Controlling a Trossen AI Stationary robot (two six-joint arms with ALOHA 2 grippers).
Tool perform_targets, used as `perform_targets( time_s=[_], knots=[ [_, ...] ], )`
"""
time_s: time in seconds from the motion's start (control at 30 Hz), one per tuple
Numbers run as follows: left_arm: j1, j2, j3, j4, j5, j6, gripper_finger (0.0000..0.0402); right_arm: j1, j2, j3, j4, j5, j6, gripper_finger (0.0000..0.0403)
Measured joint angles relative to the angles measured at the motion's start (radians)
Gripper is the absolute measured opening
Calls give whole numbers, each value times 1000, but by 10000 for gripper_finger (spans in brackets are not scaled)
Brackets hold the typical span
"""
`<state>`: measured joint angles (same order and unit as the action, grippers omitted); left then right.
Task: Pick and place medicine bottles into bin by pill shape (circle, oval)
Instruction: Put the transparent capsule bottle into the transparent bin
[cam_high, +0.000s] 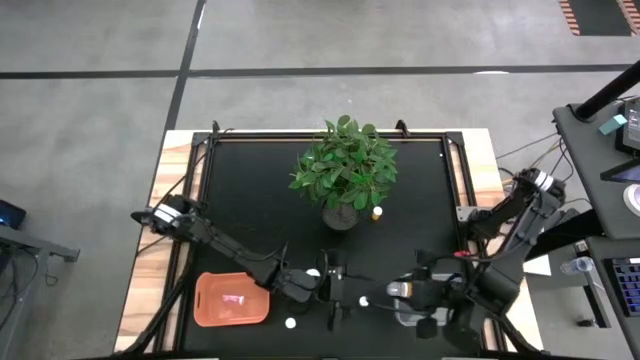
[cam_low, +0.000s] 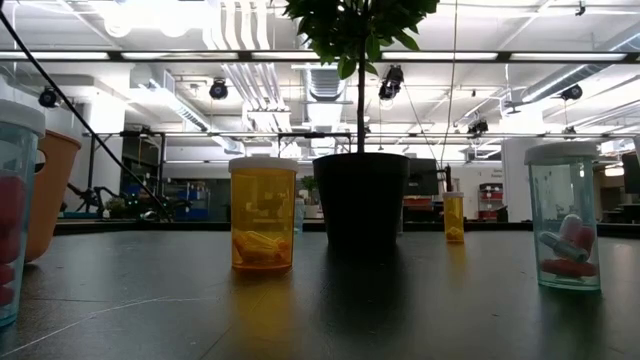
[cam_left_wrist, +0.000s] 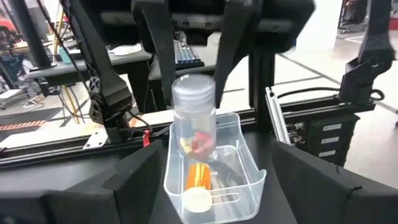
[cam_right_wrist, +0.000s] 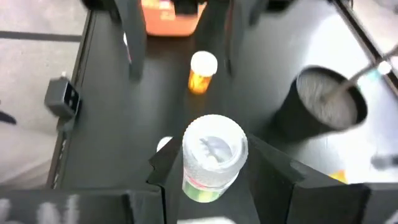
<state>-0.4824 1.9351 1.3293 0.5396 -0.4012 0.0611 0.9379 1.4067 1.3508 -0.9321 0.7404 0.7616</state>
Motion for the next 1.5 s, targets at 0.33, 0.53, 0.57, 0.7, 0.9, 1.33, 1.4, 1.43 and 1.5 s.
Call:
perform_targets(
  time_s=[0.33, 0.53, 0.57, 0.7, 0.9, 1.33, 1.4, 1.43, 1.5],
  knots=[
    [-8, -26, -8, -5, 1, 15, 283, 215, -78, -193, -77, -16, 349, 138],
    [-6, -38, -8, 2, -1, 31, 283, 319, -110, -379, 65, -16, 403, 139],
    [-6, -39, -8, 3, -4, 32, 283, 322, -114, -411, 119, -13, 403, 139],
    [-2, -39, -8, 1, -5, 32, 283, 325, -113, -541, 366, -8, 342, 139],
    [-1, -39, -8, 2, -9, 32, 283, 325, -96, -665, 590, 93, 269, 139],
    [3, -39, -9, 1, -9, 34, 283, 303, -62, -731, 746, 144, 179, 139],
    [3, -39, -9, 1, -9, 34, 283, 298, -50, -731, 752, 144, 169, 139],
    [3, -39, -9, 1, -9, 34, 283, 298, -48, -731, 756, 143, 167, 139],
    [5, -39, -9, 1, -9, 34, 283, 298, -41, -731, 759, 145, 167, 139]
  ],
)
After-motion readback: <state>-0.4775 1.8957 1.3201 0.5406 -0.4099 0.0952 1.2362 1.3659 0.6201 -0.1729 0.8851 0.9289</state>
